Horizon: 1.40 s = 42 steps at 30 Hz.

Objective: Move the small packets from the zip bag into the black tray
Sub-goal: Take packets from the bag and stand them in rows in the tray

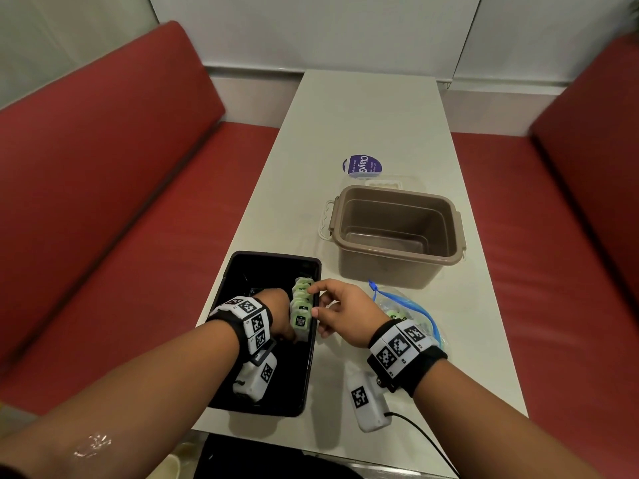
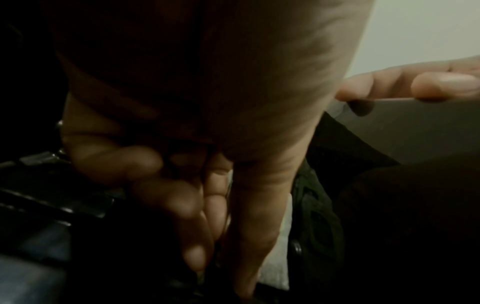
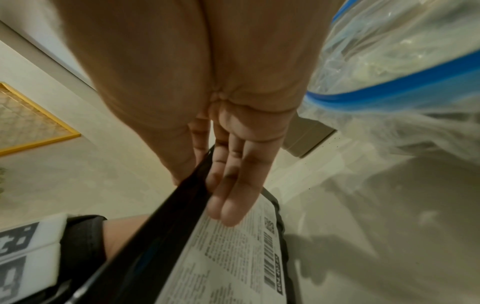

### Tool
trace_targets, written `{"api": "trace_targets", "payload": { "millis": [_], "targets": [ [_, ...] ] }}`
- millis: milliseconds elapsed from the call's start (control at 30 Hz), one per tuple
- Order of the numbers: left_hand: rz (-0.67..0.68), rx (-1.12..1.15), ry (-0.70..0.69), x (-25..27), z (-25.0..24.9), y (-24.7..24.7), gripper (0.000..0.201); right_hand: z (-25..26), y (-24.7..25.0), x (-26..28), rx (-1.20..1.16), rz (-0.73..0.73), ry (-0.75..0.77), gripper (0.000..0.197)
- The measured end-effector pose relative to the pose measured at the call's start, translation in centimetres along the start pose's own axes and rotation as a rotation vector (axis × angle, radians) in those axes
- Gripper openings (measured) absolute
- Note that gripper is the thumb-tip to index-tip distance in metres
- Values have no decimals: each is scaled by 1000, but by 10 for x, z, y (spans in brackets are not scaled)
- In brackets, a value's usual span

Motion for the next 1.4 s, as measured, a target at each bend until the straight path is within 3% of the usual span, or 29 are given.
{"api": "trace_targets", "payload": {
  "millis": [200, 333, 500, 667, 867, 967, 1100, 1200, 1333, 1400],
  "targets": [
    [-14, 47, -4, 2, 1, 0, 29, 3, 2, 2, 54, -3, 10, 35],
    [-19, 28, -22, 12, 2, 12, 41, 8, 14, 11, 175, -35, 37, 43],
    [-188, 41, -68, 49, -7, 64, 35, 10, 64, 33, 136, -254, 81, 31],
    [-358, 121, -317, 94, -70, 91, 19, -4, 110, 67, 290, -394, 37, 25],
    [-256, 85, -635, 94, -160, 34, 14, -34, 108, 95, 664, -264, -85, 14],
    [-195, -32, -623, 78, -181, -3, 18, -50, 102, 103, 759, -230, -159, 19],
    [-192, -93, -518, 64, -185, -28, 17, -66, 99, 112, 717, -240, -208, 32],
    [-206, -47, -475, 58, -180, -36, 34, -74, 97, 113, 688, -268, -214, 34],
    [-266, 11, -511, 63, -178, -37, 44, -74, 101, 114, 486, -390, -154, 20],
    [-305, 42, -533, 68, -178, -35, 44, -70, 103, 115, 375, -421, -106, 22]
  ]
}}
Point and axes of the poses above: each hand's wrist, its own x-axis away from the middle knuckle, its own y-axis out of the back of the hand, z = x × y, the point moved 6 cm from there along -x, towards the middle knuckle, and after that the axes turned 4 degrees about x, right-handed, at the moved point
